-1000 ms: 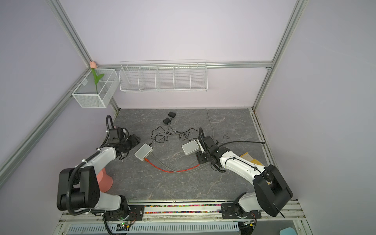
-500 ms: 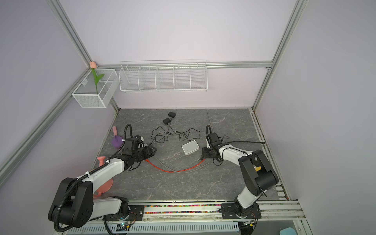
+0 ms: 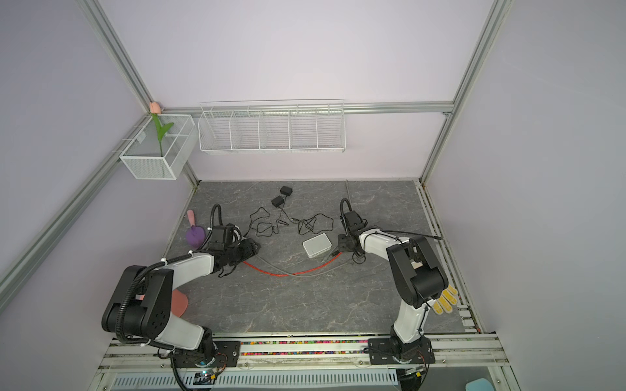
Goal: Insert the plug into the switch port
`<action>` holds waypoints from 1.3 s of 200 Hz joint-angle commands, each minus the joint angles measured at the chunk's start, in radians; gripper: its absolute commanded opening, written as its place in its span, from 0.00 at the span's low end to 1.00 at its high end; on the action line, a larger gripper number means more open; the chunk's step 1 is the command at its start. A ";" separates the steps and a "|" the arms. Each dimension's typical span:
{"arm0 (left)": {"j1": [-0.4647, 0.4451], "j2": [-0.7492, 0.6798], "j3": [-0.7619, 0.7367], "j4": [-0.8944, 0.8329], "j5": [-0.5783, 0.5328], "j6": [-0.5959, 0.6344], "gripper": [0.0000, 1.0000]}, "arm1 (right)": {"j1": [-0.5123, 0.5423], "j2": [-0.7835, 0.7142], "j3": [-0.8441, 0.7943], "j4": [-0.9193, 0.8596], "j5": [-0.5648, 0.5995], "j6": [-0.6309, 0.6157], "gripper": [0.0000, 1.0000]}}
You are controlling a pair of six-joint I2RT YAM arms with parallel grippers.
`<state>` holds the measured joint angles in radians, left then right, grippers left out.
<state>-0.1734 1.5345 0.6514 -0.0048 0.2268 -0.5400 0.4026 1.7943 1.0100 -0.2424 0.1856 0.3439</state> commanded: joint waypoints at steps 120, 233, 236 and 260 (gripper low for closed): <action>0.232 -0.013 0.122 -0.120 0.027 0.059 0.71 | -0.121 0.034 0.111 -0.121 0.032 -0.036 0.61; -0.484 0.133 0.372 -0.193 -0.097 0.197 0.71 | -0.039 0.057 0.230 -0.136 -0.048 -0.017 0.62; -0.492 0.150 0.384 -0.197 -0.094 0.202 0.71 | -0.040 0.068 0.239 -0.142 -0.047 -0.020 0.62; -0.538 0.245 0.436 -0.199 -0.081 0.207 0.70 | -0.036 0.152 0.325 -0.194 -0.029 -0.052 0.62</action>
<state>-0.6842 1.7115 1.0393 -0.1577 0.1577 -0.3809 0.3656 1.8645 1.2705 -0.3820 0.1455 0.3134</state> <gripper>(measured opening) 0.708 0.615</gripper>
